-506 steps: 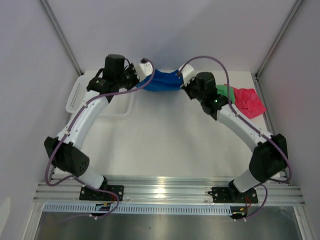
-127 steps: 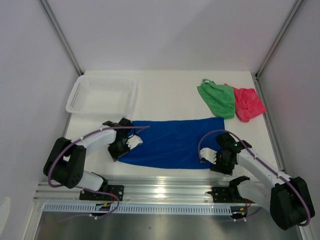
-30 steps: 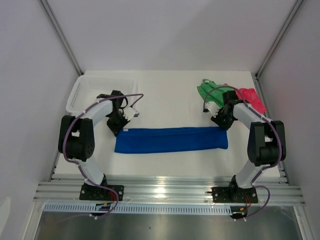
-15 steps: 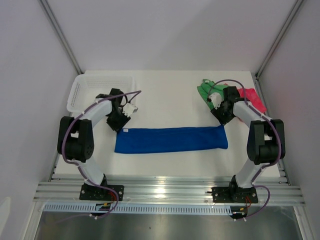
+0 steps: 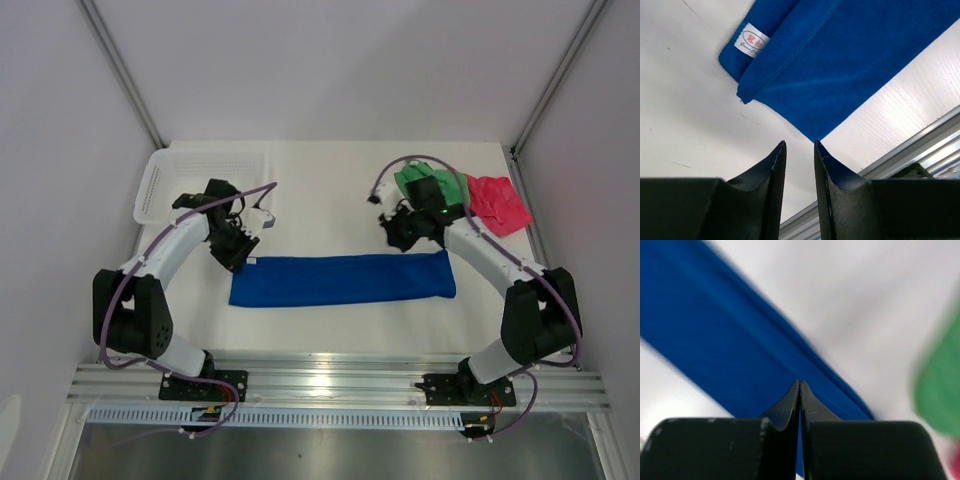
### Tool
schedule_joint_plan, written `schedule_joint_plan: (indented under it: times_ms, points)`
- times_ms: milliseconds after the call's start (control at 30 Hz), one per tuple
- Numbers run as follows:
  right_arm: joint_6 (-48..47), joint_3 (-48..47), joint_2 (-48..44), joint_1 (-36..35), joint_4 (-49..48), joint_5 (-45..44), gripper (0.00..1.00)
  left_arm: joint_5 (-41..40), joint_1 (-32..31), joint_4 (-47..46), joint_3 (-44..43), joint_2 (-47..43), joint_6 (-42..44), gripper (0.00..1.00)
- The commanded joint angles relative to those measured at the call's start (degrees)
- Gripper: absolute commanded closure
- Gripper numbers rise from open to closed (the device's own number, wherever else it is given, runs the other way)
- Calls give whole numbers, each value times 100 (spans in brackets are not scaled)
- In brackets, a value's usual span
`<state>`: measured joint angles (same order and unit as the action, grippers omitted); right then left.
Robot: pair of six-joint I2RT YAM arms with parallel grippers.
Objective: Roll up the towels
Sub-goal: Fold the towel
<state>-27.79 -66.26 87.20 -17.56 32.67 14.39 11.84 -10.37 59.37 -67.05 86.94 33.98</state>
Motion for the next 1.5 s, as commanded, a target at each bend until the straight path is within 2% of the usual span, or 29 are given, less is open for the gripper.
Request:
schedule_joint_plan:
  times_ms: [0,167,267,467,733,1100,1467]
  points:
    - [650,305,209,-888,-715,1292,100,275,-26,74,183,-89,-39,69]
    - [916,245,771,-1670,-1481,1294,100,153,-35,-40,560,7,-382,69]
    - [907,52,1184,-1777,-1544,1382,100,-225,-44,-32,702,323,-830,69]
    - [758,-54,1642,-2005,-1500,1392,100,-226,-53,-66,719,631,-1279,69]
    - [1109,-370,2169,-2049,-1799,1163,100,-138,-53,-84,754,851,-1385,68]
    - [933,-888,2627,-2032,-1395,714,100,-348,-53,-154,825,860,-1323,67]
    - [749,-1328,2732,-1935,-1009,811,100,-428,-53,-224,948,834,-1315,67]
